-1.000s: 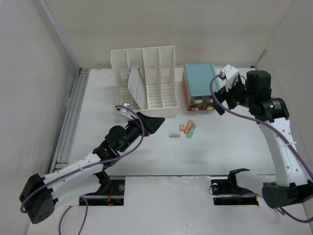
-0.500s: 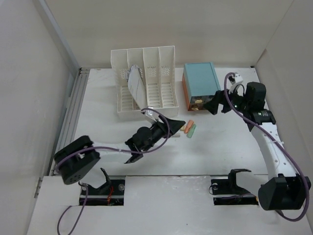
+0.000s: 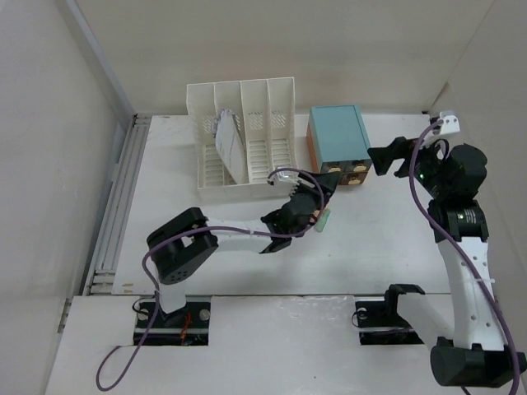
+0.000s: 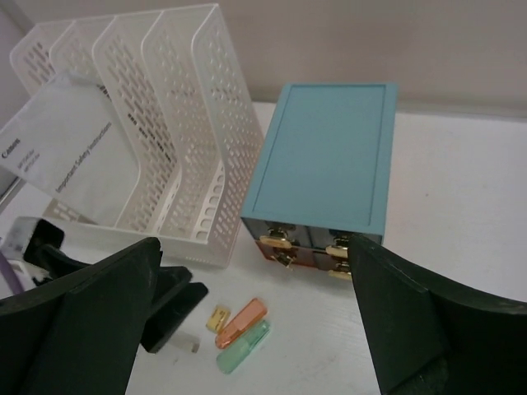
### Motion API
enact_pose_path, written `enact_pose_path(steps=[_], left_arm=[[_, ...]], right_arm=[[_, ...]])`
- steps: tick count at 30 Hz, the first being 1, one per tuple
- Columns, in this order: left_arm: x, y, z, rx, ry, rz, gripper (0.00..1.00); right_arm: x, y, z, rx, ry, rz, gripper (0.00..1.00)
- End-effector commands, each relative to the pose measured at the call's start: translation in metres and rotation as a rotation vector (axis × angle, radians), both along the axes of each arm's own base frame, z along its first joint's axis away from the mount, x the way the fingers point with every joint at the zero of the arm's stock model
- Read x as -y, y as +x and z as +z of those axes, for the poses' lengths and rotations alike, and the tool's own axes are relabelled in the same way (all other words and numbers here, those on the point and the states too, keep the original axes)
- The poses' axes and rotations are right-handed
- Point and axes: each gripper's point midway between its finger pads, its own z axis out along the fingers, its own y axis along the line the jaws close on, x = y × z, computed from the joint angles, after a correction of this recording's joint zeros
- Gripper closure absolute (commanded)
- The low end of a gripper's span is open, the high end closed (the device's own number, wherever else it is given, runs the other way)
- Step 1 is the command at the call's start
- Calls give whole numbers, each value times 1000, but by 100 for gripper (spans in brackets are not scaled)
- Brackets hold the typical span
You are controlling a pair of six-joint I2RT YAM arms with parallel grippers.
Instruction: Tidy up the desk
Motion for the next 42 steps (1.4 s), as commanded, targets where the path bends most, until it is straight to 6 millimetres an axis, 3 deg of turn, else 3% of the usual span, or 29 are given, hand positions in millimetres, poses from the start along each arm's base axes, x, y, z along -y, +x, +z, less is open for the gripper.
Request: enact_pose_path(steps=[1, 4, 5, 6, 12, 19, 27, 35, 38, 42], left_arm=[[8, 14, -12, -83, 28, 103, 45], [20, 25, -18, -135, -1, 141, 48], [22, 26, -38, -173, 49, 148, 52], [28, 29, -33, -198, 6, 156, 52], [37, 34, -72, -292, -19, 188, 52], [49, 44, -97, -302, -63, 212, 52], [56, 66, -106, -278, -62, 231, 53], [46, 84, -114, -275, -34, 279, 53], [44, 89, -130, -285, -9, 292, 53], [45, 97, -124, -283, -17, 300, 53]], right_arm=[[16, 0, 30, 81, 33, -105, 0], [20, -1, 31, 79, 40, -138, 0], [20, -1, 31, 79, 40, -138, 0], [25, 0, 31, 79, 39, -162, 0], [24, 0, 29, 67, 47, -163, 0], [22, 0, 22, 46, 56, -155, 0], [19, -1, 22, 45, 57, -136, 0], [16, 3, 16, 25, 58, -117, 0], [16, 3, 16, 25, 58, -117, 0], [16, 5, 14, 16, 58, -117, 0]])
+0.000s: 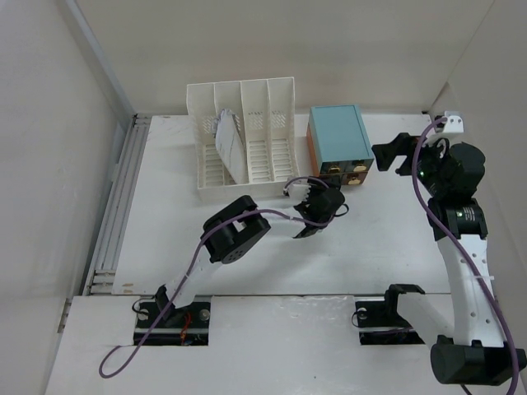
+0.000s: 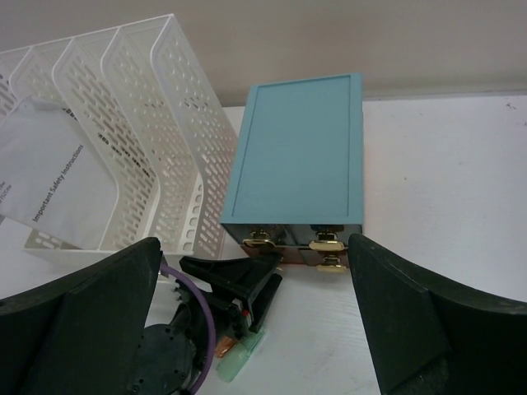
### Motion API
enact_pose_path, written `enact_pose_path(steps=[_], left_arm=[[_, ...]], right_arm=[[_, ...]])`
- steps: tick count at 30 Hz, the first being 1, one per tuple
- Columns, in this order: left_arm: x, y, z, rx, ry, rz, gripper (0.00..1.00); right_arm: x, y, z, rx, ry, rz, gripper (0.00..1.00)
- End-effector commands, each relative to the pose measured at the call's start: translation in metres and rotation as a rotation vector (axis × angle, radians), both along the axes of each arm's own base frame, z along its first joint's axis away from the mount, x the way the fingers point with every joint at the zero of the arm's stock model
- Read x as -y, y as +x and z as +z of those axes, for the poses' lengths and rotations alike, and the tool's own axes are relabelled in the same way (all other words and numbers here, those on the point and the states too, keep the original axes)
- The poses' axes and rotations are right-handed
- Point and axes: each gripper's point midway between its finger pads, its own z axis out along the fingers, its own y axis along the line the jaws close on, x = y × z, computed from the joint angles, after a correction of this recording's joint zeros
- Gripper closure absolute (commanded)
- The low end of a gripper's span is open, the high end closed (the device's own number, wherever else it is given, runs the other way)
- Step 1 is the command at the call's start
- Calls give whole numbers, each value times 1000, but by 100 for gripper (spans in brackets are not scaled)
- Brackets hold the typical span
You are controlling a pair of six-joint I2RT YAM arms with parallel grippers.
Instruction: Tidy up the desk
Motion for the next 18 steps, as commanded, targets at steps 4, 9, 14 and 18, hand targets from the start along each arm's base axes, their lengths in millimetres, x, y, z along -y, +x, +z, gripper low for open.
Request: enact_pose_path(steps=[4, 9, 14, 18], left_arm=[[-2, 12, 10, 20, 15, 39, 53], [-8, 16, -1, -6, 46, 53, 53], [-10, 16, -13, -23, 52, 59, 53], [-11, 22, -17, -28, 48, 72, 53]], right_arm=[[-1, 0, 14, 38, 13, 5, 0], [-1, 3, 12, 29, 14, 5, 0], [-2, 4, 9, 20, 15, 14, 0], [-4, 4, 9, 20, 16, 23, 0]])
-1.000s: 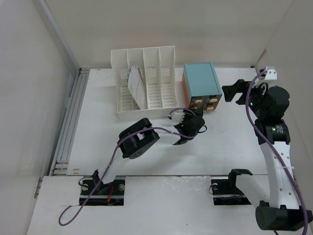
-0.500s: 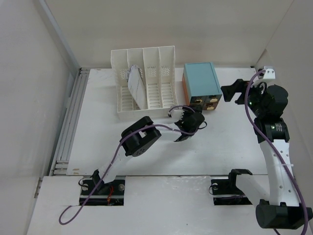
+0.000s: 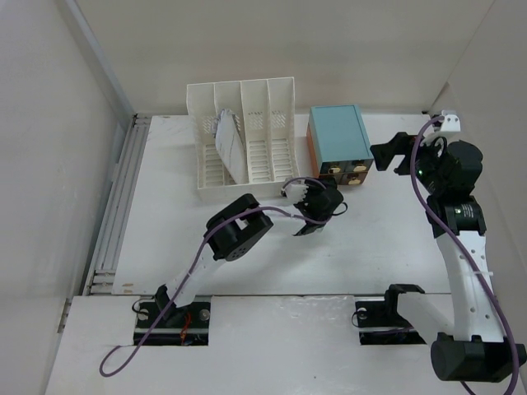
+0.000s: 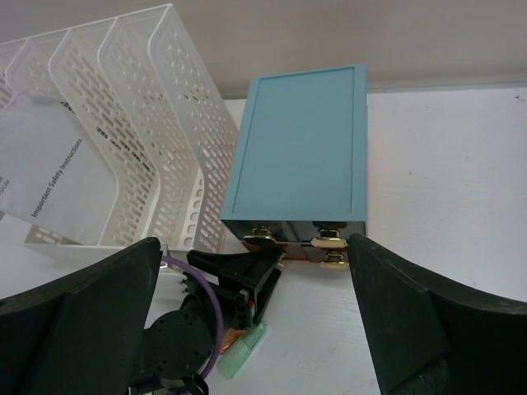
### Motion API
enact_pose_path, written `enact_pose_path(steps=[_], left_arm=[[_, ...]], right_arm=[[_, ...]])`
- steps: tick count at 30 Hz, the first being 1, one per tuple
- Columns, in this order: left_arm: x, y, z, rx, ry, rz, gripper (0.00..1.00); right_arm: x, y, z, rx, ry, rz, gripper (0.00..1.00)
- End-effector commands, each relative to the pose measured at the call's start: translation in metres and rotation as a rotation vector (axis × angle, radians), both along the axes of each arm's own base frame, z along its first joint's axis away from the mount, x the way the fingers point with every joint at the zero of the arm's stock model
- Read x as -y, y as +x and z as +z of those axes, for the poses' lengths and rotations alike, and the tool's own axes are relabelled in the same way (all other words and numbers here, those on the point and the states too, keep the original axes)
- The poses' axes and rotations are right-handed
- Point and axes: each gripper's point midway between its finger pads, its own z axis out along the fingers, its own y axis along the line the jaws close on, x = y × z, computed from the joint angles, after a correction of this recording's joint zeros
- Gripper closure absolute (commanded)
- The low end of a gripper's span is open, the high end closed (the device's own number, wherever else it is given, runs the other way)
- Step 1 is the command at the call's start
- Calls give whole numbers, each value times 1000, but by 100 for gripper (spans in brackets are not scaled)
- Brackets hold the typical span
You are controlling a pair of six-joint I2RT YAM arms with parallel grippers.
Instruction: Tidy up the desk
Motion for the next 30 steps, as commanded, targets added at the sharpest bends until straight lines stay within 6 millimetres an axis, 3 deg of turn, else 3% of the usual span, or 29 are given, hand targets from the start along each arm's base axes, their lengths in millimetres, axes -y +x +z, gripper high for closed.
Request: enact_pose_path(steps=[1, 13, 21, 30], left_arm=[[-2, 11, 10, 15, -7, 43, 53], [-1, 21, 11, 35, -12, 65, 53], [-1, 21, 11, 34, -20, 68, 74], [-6, 20, 5, 27, -19, 82, 80]], right_arm=[[-2, -1, 15, 42, 14, 12, 0], [-7, -3, 13, 33, 17, 39, 0], [-8, -3, 14, 33, 18, 49, 0], [-8, -3, 14, 33, 18, 49, 0]])
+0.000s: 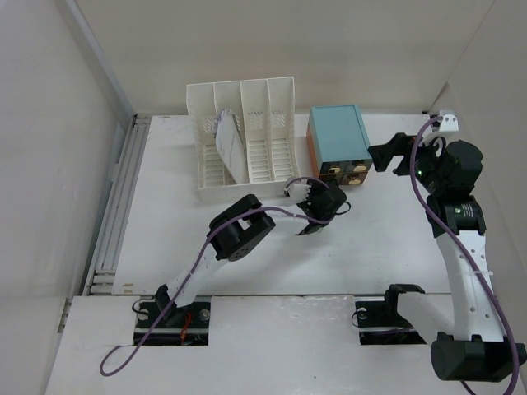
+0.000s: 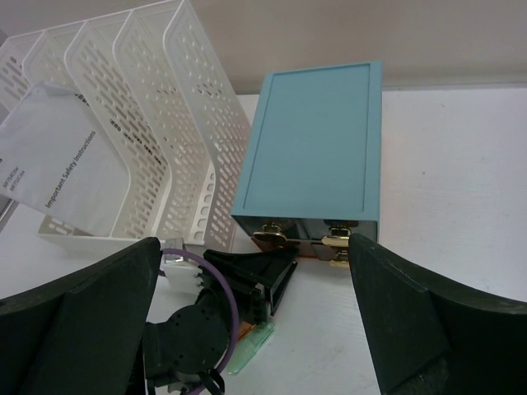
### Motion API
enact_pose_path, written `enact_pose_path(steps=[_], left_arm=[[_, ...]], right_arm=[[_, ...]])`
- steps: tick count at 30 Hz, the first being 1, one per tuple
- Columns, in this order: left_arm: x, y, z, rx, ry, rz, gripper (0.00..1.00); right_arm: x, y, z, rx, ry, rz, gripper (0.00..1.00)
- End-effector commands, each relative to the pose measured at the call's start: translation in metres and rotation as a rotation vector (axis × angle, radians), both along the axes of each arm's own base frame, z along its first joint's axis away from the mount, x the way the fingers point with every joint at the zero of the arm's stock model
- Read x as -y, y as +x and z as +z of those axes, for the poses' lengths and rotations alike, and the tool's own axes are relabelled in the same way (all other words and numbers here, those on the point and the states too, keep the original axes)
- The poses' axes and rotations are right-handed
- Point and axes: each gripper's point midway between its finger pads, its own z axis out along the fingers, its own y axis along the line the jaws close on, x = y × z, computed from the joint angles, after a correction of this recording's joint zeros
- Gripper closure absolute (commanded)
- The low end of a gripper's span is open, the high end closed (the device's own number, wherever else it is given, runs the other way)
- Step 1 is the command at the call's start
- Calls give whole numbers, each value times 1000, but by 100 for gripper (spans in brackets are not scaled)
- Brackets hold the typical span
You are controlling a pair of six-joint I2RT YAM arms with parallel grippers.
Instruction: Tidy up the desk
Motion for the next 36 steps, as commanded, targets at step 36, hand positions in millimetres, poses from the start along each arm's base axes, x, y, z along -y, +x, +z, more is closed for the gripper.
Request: enact_pose_path(steps=[36], left_arm=[[-6, -21, 14, -9, -32, 27, 100]], right_arm=[[-2, -4, 17, 46, 10, 9, 0]])
